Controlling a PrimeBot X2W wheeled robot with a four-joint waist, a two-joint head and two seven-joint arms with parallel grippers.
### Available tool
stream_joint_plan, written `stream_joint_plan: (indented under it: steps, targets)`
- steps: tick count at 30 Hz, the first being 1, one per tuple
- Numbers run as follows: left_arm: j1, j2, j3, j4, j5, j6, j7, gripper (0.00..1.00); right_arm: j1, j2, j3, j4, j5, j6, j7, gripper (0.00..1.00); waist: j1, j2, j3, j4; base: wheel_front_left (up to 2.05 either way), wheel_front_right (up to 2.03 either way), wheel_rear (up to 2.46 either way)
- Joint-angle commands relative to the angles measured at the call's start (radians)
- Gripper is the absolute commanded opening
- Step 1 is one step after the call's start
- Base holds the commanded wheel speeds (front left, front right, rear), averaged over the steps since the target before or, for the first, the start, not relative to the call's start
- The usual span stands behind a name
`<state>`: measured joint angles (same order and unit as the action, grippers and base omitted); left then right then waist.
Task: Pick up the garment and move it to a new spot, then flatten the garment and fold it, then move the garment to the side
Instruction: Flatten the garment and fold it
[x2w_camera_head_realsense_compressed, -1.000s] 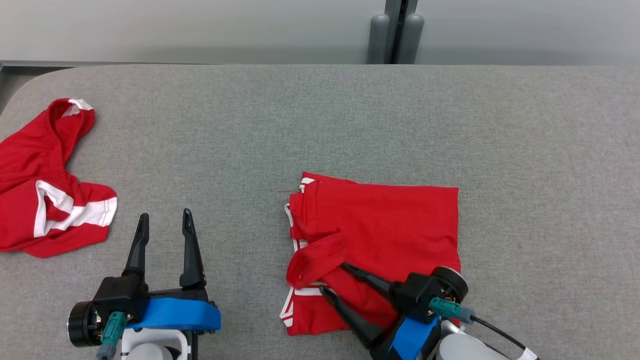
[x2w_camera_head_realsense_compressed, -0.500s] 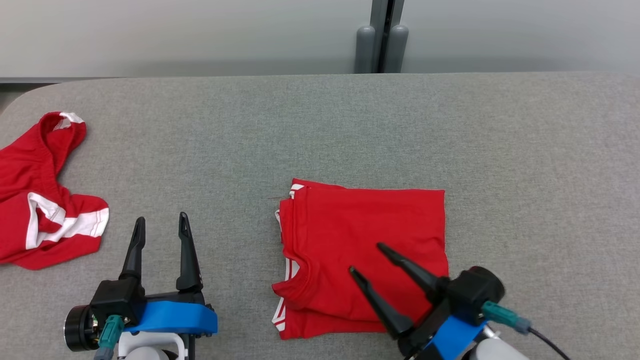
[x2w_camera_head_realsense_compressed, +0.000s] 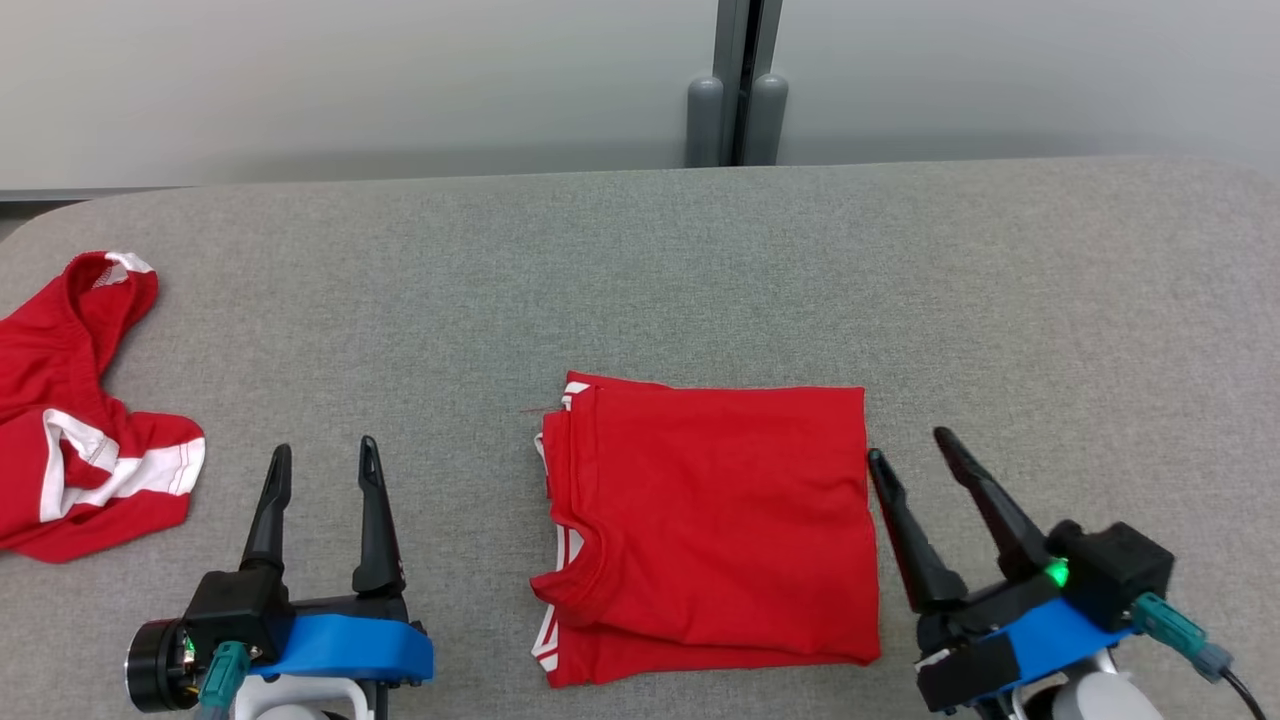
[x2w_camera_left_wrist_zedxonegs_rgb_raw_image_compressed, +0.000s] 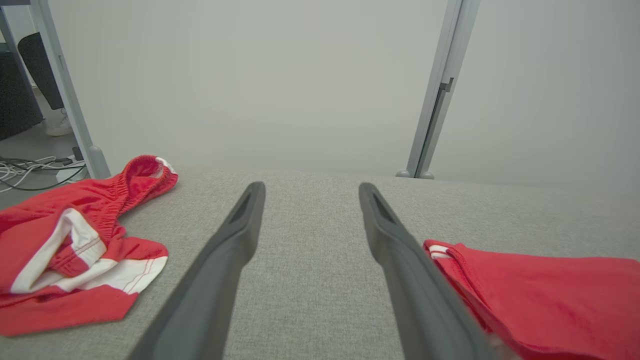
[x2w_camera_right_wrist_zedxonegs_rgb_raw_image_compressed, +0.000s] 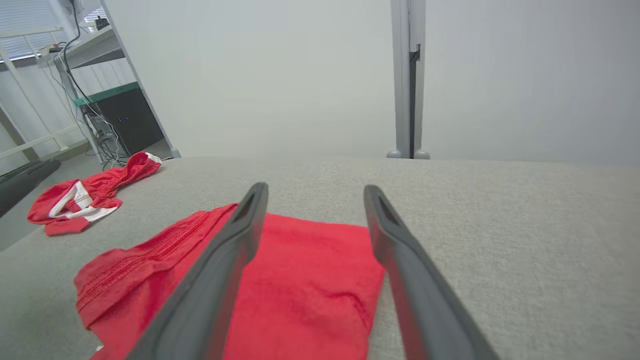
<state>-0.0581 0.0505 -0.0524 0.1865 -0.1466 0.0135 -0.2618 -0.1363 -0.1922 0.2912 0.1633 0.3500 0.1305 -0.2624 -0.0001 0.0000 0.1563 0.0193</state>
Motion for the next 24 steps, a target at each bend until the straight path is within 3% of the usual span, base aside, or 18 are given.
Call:
stream_joint_plan:
  steps: [1, 5, 11, 12, 13, 14, 24]
  targets:
    - [0.005, -0.001, -0.002, -0.002, 0.009, -0.004, -0.004, 1.00, 0.025, 0.011, -0.023, -0.008, -0.009, 0.000, -0.003, 1.00, 0.0001, 0.0000, -0.002, -0.001, 0.00, 0.00, 0.00]
    - [0.008, -0.001, -0.004, -0.002, 0.012, -0.002, -0.004, 1.00, 0.063, 0.045, -0.103, -0.016, -0.034, 0.001, -0.003, 1.00, 0.0001, 0.0000, -0.008, -0.003, 0.00, 0.00, 0.00]
    - [0.012, -0.001, -0.007, -0.006, 0.016, -0.001, -0.004, 1.00, 0.081, 0.065, -0.133, -0.009, -0.057, 0.001, -0.003, 1.00, 0.0001, 0.0000, -0.013, -0.003, 0.00, 0.00, 0.00]
    - [0.012, 0.000, -0.008, -0.007, 0.017, -0.002, -0.004, 1.00, 0.079, 0.066, -0.128, -0.001, -0.057, 0.000, -0.003, 0.91, 0.0001, 0.0000, -0.013, -0.001, 0.00, 0.00, 0.00]
    - [0.013, 0.000, -0.009, -0.007, 0.017, -0.003, -0.004, 1.00, 0.071, 0.066, -0.125, 0.007, -0.058, 0.000, -0.003, 0.21, 0.0001, 0.0000, -0.013, 0.001, 0.00, 0.00, 0.00]
    - [0.014, -0.001, -0.010, -0.008, 0.017, -0.004, -0.004, 1.00, 0.060, 0.064, -0.118, 0.015, -0.057, 0.001, -0.003, 0.00, 0.0001, 0.0000, -0.012, 0.003, 0.00, 0.00, 0.00]
    - [-0.002, 0.000, -0.022, -0.012, 0.010, -0.004, -0.004, 1.00, -0.105, 0.050, -0.011, 0.189, -0.054, 0.000, -0.003, 0.00, 0.0001, 0.0000, 0.010, 0.039, 0.00, 0.00, 0.00]
